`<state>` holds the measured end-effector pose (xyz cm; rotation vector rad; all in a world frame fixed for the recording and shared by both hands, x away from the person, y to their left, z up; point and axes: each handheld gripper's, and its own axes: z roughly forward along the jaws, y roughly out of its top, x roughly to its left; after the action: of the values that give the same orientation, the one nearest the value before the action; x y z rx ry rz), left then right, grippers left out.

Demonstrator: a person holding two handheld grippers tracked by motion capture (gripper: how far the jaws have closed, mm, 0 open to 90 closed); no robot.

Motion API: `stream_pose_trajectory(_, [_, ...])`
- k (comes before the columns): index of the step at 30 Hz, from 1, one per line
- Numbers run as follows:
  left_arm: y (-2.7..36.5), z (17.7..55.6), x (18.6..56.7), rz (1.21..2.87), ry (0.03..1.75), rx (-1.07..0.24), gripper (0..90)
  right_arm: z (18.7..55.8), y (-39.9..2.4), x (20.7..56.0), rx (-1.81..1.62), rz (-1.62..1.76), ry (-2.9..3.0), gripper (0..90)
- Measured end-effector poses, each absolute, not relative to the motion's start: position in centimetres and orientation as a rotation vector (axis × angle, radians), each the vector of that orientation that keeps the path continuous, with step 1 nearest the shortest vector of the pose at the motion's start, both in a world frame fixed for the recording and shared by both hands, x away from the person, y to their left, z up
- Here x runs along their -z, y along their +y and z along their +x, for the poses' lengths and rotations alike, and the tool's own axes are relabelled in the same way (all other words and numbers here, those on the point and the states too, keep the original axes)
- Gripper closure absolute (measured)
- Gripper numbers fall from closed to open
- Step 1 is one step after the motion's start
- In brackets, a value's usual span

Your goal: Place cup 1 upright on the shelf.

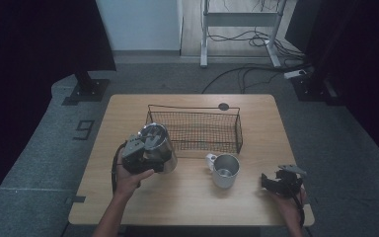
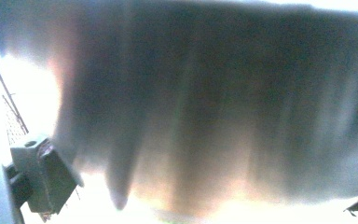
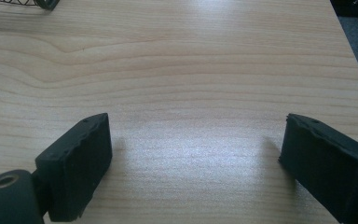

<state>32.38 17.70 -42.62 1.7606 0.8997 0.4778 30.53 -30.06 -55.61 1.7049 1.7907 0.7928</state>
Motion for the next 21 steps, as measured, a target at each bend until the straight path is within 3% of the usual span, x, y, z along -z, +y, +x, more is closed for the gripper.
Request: stream_pose_trajectory(21, [17.4,33.9,41.4,1.768,0.901,-0.496,3.9,30.5,-30.1,55.6,-0.794,1.705,1.789,8.6])
